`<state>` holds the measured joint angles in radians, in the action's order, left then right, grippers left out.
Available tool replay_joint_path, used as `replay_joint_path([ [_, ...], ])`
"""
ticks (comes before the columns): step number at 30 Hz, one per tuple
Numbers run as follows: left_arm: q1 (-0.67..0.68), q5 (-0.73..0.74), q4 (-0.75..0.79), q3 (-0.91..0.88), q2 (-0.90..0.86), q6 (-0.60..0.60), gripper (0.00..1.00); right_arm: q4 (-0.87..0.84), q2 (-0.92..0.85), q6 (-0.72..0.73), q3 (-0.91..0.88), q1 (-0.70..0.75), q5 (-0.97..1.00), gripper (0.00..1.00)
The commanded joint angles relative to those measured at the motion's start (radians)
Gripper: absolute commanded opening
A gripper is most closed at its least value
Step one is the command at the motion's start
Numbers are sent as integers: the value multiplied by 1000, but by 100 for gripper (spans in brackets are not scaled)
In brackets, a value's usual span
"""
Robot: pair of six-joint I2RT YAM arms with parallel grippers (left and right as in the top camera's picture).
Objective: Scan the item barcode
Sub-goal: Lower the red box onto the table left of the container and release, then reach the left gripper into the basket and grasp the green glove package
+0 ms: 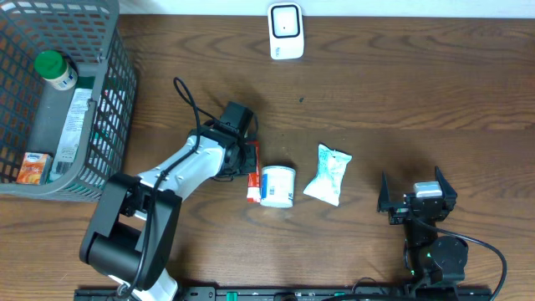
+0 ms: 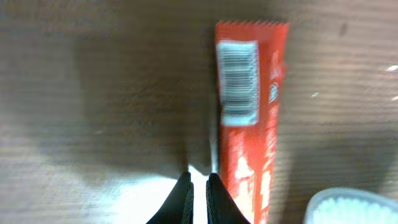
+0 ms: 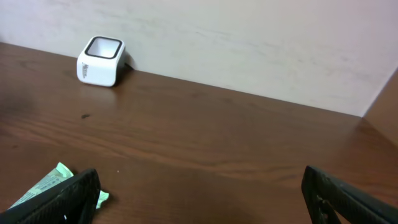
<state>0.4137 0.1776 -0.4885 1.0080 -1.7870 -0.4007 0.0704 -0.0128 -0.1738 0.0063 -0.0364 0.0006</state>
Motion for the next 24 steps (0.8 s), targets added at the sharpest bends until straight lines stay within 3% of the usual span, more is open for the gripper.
replay_joint_path([
  [1,-40,-13,-55,56,79,27,8,4,2,-10,-1,5,10,99],
  [9,-126,-23,-276,219,235,102,9,4,2,-10,-1,5,10,99],
  [17,-177,-210,-557,487,282,140,13,4,2,-10,-1,5,10,99],
  [24,-285,-311,-640,677,282,146,22,4,2,-10,-1,5,10,99],
])
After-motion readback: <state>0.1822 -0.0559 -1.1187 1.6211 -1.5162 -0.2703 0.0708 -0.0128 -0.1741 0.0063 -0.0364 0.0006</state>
